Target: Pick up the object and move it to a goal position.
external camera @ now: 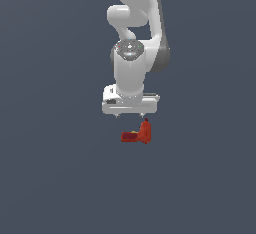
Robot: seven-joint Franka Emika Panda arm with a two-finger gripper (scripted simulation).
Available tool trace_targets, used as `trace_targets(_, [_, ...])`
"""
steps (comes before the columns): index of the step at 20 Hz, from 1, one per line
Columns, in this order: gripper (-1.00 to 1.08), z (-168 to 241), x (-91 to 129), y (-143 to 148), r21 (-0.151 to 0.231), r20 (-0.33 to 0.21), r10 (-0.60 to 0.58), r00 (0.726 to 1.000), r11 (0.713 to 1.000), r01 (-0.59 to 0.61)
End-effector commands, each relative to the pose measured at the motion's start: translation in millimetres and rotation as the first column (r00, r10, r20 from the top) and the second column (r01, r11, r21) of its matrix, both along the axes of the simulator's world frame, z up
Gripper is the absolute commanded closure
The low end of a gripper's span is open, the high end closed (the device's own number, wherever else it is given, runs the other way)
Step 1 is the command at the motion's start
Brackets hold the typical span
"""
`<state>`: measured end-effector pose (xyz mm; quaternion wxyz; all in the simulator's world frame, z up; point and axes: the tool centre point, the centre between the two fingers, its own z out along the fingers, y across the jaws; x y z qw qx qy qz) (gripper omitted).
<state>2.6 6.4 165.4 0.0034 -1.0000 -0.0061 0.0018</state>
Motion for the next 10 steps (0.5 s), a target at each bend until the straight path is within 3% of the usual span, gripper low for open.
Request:
trace_targets(1, [-1.0, 0, 0, 0, 0.0, 0.0, 0.0, 1.0, 1.0, 0.0])
trace_targets(10, [-1.0, 1, 2, 12, 0.0, 0.002, 0.024, 1.0, 1.0, -0.024])
